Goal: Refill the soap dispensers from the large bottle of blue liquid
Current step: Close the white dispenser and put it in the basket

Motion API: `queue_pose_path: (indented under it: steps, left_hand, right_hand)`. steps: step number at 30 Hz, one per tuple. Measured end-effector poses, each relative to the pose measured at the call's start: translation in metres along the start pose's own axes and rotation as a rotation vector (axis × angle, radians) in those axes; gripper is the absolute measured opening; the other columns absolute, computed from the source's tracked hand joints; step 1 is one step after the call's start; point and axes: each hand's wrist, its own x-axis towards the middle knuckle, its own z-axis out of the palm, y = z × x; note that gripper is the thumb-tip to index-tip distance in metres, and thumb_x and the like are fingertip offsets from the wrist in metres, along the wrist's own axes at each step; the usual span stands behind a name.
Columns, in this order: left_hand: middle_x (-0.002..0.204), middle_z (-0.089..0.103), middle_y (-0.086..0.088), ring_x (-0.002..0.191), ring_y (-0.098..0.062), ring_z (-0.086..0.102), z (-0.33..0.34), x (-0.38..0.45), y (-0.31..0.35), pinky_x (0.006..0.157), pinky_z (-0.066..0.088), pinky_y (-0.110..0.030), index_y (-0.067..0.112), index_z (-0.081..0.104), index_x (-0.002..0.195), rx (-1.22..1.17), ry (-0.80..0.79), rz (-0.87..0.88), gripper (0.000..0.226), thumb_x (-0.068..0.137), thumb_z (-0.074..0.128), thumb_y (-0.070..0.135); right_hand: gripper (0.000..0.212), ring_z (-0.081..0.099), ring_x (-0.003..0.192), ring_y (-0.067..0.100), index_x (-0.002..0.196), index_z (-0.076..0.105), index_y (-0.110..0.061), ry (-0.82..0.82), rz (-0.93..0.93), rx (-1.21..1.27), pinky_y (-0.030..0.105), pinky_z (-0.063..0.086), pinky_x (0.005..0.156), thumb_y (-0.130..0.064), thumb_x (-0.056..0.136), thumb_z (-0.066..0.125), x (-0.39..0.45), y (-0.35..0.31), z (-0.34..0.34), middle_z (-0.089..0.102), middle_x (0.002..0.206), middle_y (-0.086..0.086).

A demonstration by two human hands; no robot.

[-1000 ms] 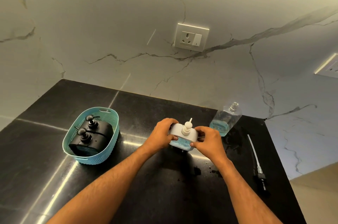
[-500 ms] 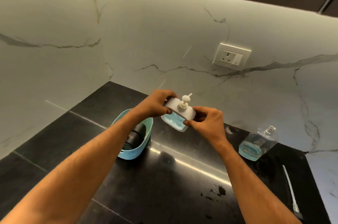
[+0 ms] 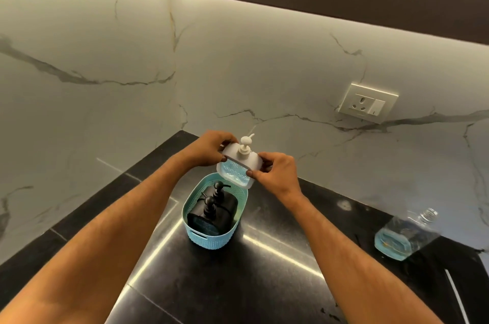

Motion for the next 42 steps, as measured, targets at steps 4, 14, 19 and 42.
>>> queue_pose_path:
  steps: [4,14,19,42]
  left_hand:
    - [0.124,0.067,-0.015,0.115,-0.026,0.064,0.009,-0.001,-0.02,0.097,0.051,-0.029,0.004,0.063,0.129,-0.048,0.016,-0.031,0.053,0.079,0.075,-0.007]
    - [0.122,0.068,-0.012,0.111,-0.021,0.065,0.03,-0.002,-0.053,0.093,0.05,-0.023,0.008,0.066,0.127,-0.145,0.064,-0.078,0.053,0.077,0.081,-0.003]
    - [0.12,0.068,-0.008,0.103,-0.012,0.061,0.027,0.0,-0.063,0.082,0.044,-0.008,0.009,0.066,0.126,-0.107,0.055,-0.066,0.053,0.077,0.082,-0.002]
    - [0.109,0.074,-0.004,0.102,-0.024,0.064,0.065,-0.018,-0.091,0.089,0.053,-0.039,0.02,0.074,0.119,0.121,-0.079,-0.089,0.037,0.082,0.077,0.013]
  right_hand:
    - [0.032,0.068,0.069,0.023,0.091,0.077,-0.014,-0.041,0.031,-0.036,0.044,0.058,0.065,-0.033,0.069,0.091,0.008,0.005,0.021,0.071,0.073,0.002]
    - [0.048,0.068,0.083,0.024,0.112,0.075,-0.012,-0.058,0.04,-0.088,0.048,0.06,0.076,-0.031,0.071,0.091,0.017,0.017,0.05,0.071,0.09,0.006]
    - [0.044,0.064,0.077,0.021,0.109,0.075,-0.009,-0.062,-0.011,-0.136,0.045,0.06,0.072,-0.03,0.073,0.089,0.018,0.017,0.053,0.067,0.084,0.003]
    - [0.044,0.043,0.06,0.007,0.099,0.082,-0.021,-0.324,0.175,-0.22,0.02,0.031,0.057,-0.036,0.06,0.096,0.007,0.04,0.085,0.048,0.06,-0.013]
